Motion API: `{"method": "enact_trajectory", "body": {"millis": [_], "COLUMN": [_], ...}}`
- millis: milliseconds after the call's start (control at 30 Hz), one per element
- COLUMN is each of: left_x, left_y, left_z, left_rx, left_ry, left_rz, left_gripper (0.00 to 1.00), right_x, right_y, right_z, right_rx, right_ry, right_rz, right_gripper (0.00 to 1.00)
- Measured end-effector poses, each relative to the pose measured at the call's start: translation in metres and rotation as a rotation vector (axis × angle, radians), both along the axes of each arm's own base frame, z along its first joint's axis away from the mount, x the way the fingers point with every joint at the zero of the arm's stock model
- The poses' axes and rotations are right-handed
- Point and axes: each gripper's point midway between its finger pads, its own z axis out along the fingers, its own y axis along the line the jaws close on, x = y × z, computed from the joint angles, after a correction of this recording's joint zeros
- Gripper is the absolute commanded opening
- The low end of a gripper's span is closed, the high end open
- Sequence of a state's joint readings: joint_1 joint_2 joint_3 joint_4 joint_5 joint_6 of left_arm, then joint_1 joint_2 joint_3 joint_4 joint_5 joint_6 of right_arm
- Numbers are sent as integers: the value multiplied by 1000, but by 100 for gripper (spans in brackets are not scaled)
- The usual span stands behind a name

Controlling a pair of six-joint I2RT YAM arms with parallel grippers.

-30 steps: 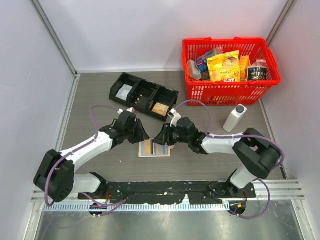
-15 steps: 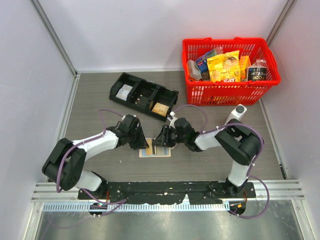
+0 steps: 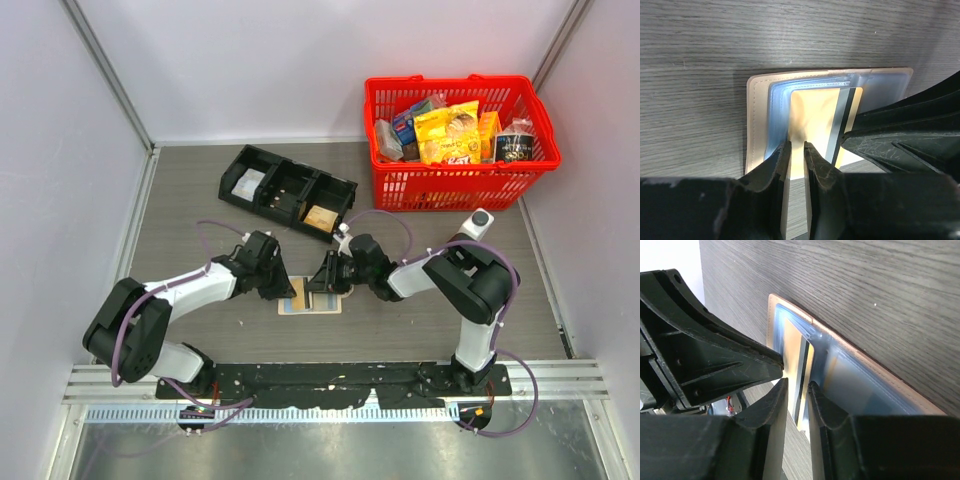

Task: Take the credit cards out of the card holder
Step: Remove the credit card from the card holder.

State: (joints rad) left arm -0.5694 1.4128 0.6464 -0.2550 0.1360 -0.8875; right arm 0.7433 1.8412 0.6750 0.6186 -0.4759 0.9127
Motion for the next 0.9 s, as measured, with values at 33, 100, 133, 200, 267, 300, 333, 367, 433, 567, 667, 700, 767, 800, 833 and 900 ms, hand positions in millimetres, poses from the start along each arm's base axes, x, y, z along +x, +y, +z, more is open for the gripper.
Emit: {"method": "enact_trajectory", "body": {"millis": [33, 100, 133, 200, 267, 300, 333, 367, 433, 567, 667, 700, 767, 800, 833, 900], "left_x": [0, 0, 0, 0, 0, 0, -1, -1, -1, -1, -1, -1, -1, -1, -1, -1], "left_y": [0, 0, 0, -1, -1, -1, -1, -1, -2, -2, -3, -3, -3, -2, -2, -1], "left_z": [0, 0, 0, -1, -1, -1, -2, -2, -2, -3, -3, -3, -3, -3, -2, -1], "left_rx": [-1, -3, -4, -7, -10, -12, -14, -17, -22, -30, -33, -33, -35, -36, -36, -34], "left_ry": [0, 0, 0, 1, 3, 4, 5, 6, 5, 10, 12, 12, 10, 7, 5, -9], "left_rz": [2, 3, 4, 8, 13, 16, 17, 19, 22, 34, 37, 38, 39, 39, 40, 38], "left_gripper": [20, 20, 20, 20, 19, 18, 18, 18, 17, 16, 16, 16, 16, 17, 18, 24], "right_x": [0, 0, 1, 1, 1, 2, 2, 1, 2, 5, 7, 7, 10, 11, 12, 14], "right_y": [0, 1, 2, 2, 3, 2, 1, -1, -5, -17, -28, -31, -38, -41, -45, -51], "right_z": [1, 3, 5, 8, 9, 9, 8, 7, 5, 1, 1, 3, 7, 11, 14, 21], "right_rx": [4, 16, 27, 40, 50, 51, 52, 53, 54, 58, 59, 61, 56, 53, 47, 31], "right_ry": [-2, -8, -14, -20, -26, -27, -27, -26, -22, -16, -6, -8, -11, -16, -21, -37], "right_rz": [2, 7, 11, 13, 13, 13, 11, 9, -1, -20, -40, -45, -59, -64, -70, -79], "right_gripper": [26, 21, 19, 14, 7, 1, 1, 1, 1, 1, 1, 1, 1, 1, 1, 1]}}
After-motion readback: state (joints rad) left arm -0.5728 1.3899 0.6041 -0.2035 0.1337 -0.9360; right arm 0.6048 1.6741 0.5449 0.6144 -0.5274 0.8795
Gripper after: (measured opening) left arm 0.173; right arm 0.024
